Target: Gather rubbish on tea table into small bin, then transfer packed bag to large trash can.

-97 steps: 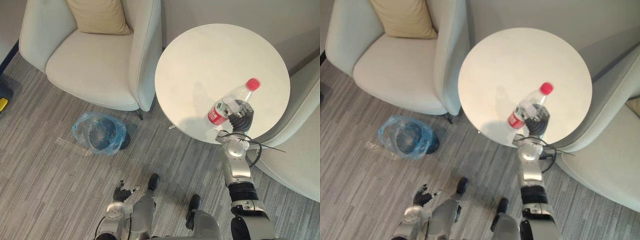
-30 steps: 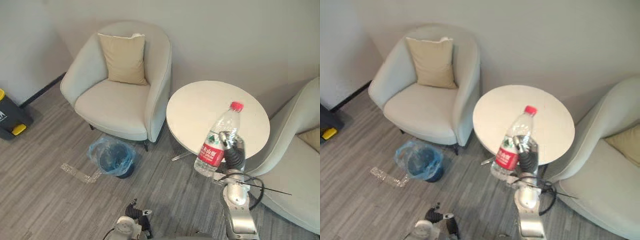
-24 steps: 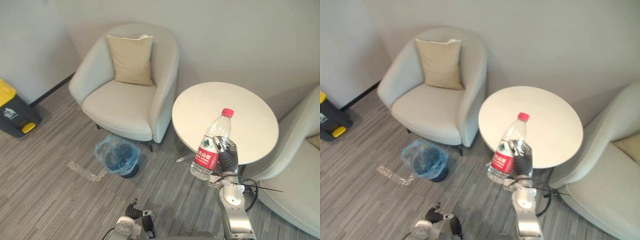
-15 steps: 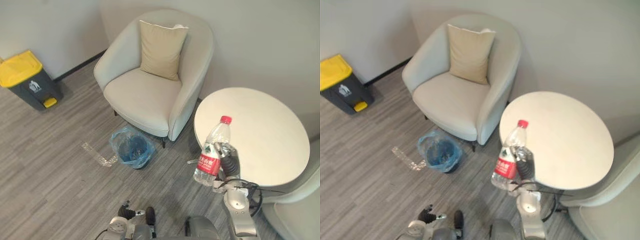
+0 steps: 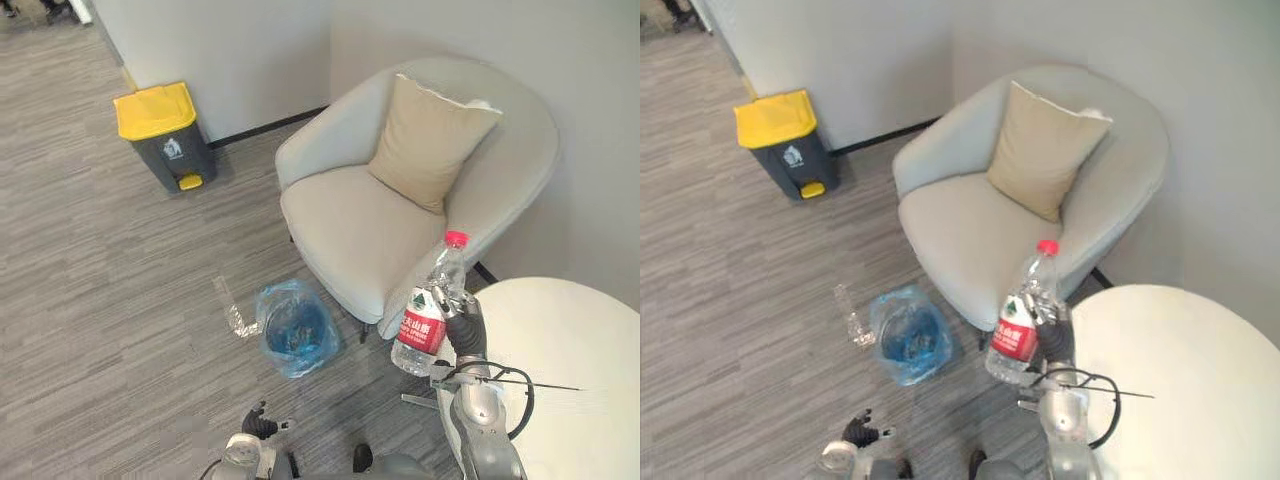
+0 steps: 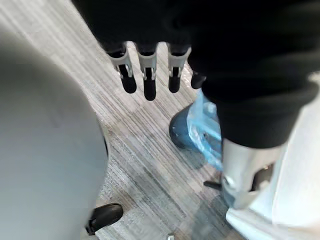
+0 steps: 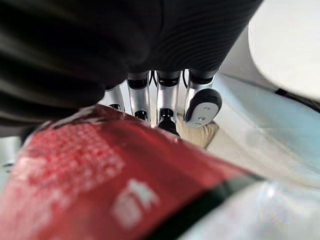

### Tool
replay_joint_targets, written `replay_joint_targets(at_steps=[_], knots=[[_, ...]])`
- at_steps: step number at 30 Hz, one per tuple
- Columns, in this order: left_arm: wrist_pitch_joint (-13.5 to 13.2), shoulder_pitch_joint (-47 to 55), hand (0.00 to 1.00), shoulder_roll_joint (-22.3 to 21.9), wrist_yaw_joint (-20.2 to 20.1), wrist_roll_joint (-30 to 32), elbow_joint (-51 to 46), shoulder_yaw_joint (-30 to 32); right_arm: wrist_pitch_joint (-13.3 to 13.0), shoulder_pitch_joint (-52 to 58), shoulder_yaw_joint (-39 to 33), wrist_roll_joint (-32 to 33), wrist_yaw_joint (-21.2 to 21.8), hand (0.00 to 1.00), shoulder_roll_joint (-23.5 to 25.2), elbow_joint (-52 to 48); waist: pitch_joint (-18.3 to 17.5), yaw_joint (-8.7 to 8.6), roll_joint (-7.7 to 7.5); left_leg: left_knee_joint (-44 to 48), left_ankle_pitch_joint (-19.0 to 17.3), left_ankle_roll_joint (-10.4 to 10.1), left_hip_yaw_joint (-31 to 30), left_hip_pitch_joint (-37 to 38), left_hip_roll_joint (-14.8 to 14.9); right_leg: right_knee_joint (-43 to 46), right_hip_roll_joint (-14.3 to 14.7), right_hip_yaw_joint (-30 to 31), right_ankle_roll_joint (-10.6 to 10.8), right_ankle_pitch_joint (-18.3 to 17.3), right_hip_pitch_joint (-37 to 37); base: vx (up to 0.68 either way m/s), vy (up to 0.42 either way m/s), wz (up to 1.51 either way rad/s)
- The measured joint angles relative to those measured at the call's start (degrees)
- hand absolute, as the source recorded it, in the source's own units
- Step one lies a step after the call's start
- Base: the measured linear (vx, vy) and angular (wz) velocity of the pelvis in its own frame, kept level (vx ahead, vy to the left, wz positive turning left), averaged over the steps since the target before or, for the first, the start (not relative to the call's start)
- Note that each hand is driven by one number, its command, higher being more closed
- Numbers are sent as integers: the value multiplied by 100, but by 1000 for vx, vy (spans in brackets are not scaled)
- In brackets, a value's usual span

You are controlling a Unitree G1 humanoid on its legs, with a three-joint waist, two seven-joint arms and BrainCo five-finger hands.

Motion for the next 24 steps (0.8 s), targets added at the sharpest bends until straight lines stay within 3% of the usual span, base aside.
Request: replay_joint_targets(at_steps=[4, 7, 12, 16, 18, 20, 24], knots=[[-10, -3, 0, 46, 26, 16, -69, 68, 2, 11, 287, -22, 32, 100, 215, 183, 6, 208, -80, -151, 18, 26, 20, 177, -301, -28, -239, 120, 62, -18, 121, 104, 141, 10], [-13, 29, 0, 149, 120, 15, 42, 87, 5, -58, 396, -124, 58, 100, 257, 552, -7, 243, -76, -516, 39, 61, 62, 560, -337, -40, -241, 223, 74, -9, 252, 35, 56, -12], [-26, 52, 0, 231, 126, 2, 77, 101, 34, -323, 445, -380, 18, 100, 51, 1316, 43, 242, -22, -709, 127, 100, 191, 474, -317, -11, -188, 392, 133, 26, 7, -39, -7, -23], [-52, -224, 0, 163, 299, -257, -1, 135, 163, -926, 523, -621, -196, 100, -297, 1751, 510, 260, 139, -171, 137, 156, 193, -374, -197, 673, -203, 389, 144, 19, -933, -153, -1, -1], [-79, -319, 0, 114, 455, -448, -131, 284, 172, -1181, 581, -693, -284, 100, -291, 1735, 682, 268, 143, 226, 71, 238, 159, -946, -143, 1134, -235, 354, 183, -86, -1512, -194, 3, 20], [-120, -482, 0, 115, 618, -721, -359, 485, 205, -1480, 706, -692, -444, 100, -273, 1690, 920, 295, 97, 932, -137, 291, 24, -1783, -141, 1671, -360, 240, 147, -462, -2168, -190, 9, 36], [-203, -666, 0, 76, 789, -1061, -799, 741, 282, -2018, 892, -692, -598, 100, -393, 1665, 1093, 430, 150, 1793, -334, 303, -167, -3111, 1, 2436, -432, 42, 99, -717, -3346, -214, 10, 19]])
